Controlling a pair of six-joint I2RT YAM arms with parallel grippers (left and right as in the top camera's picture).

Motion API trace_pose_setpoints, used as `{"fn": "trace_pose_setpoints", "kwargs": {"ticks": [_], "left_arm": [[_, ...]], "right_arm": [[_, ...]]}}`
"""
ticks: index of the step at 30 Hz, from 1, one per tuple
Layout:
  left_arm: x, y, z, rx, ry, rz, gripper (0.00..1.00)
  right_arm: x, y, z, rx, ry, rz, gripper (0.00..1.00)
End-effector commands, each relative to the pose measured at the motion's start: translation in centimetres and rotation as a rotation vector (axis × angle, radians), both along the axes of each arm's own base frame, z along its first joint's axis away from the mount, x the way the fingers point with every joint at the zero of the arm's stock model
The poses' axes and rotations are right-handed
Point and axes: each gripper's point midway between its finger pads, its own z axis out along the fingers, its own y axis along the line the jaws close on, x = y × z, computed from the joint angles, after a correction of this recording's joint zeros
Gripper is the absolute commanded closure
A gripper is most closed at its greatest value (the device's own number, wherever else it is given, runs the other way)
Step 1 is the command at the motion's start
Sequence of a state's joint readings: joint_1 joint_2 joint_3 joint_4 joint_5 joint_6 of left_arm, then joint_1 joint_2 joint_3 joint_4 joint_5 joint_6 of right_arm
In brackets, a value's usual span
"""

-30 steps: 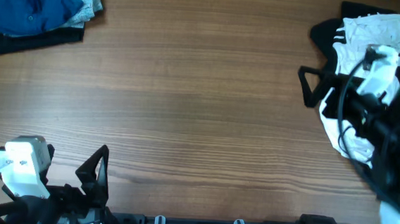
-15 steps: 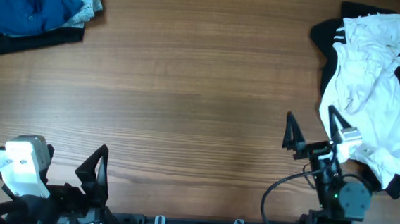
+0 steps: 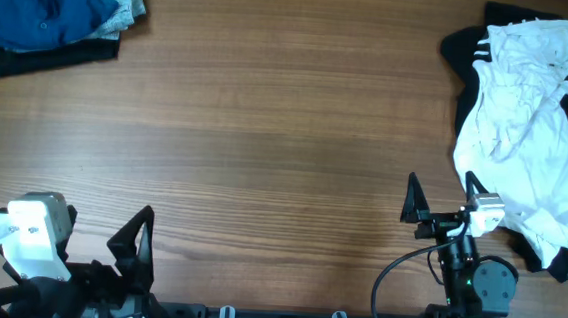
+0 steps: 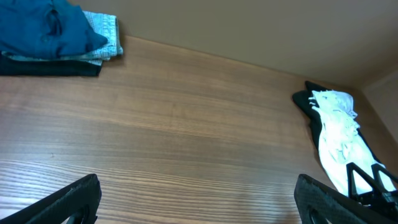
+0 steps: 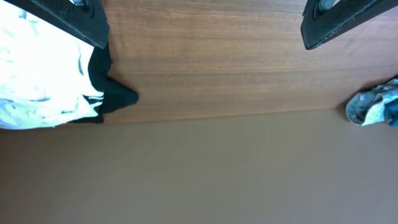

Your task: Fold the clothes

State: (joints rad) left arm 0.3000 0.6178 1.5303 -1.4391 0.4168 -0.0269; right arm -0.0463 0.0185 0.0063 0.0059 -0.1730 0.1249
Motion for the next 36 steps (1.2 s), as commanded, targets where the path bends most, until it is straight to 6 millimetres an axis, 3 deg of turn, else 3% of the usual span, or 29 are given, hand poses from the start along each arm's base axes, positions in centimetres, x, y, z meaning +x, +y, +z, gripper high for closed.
{"fn": "trace_pose_setpoints", "kwargs": {"ticks": [1,29,34,36], "left_arm": [[0.0,-0.1,0.0,0.018,-0.005,-0.014,0.00],[-0.4,-0.3,-0.6,0.003,0.025,-0.019,0.00],[1.3,-2.3,2.3,-0.060,-0.126,-0.150,0.00],[2.9,-2.6,2.0,-0.043,-0.196,-0.207,0.00]], "right_arm": [[0.0,-0.4,0.3,-0.073,-0.024,-0.027,0.00],[0.0,-0.5,0.3,-0.084,-0.026,-0.030,0.00],[0.0,-0.5,0.3,-0.084,-0.026,-0.030,0.00],[0.0,-0.5,0.3,-0.084,-0.026,-0.030,0.00]]}}
